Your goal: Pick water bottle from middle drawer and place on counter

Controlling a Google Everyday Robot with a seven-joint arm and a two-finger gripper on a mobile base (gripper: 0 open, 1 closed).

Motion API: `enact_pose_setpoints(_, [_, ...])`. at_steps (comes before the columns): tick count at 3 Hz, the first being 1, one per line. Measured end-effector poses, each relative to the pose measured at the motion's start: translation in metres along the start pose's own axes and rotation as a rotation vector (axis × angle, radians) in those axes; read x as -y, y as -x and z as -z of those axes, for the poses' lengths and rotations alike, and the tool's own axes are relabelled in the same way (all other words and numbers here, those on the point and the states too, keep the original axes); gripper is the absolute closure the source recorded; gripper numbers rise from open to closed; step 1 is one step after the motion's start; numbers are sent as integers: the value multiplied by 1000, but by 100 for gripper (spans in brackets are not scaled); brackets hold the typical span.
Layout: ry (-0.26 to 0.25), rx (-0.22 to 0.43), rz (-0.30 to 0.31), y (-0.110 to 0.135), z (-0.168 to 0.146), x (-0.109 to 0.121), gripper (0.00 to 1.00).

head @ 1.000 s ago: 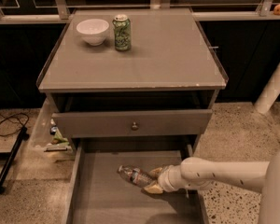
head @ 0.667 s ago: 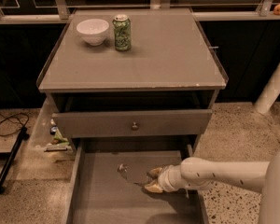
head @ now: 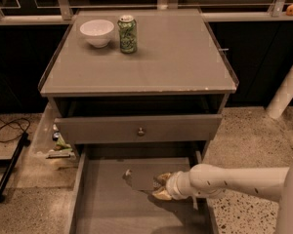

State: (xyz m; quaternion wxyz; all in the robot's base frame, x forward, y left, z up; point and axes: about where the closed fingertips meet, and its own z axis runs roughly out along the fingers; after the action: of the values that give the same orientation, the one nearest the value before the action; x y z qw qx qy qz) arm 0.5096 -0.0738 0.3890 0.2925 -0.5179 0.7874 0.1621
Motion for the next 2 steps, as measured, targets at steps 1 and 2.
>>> enact_pose_setpoints(1, [-66,-25,69,20,31,4,100])
enact_pose_setpoints(2, [-130,-21,122,49,84,25,100])
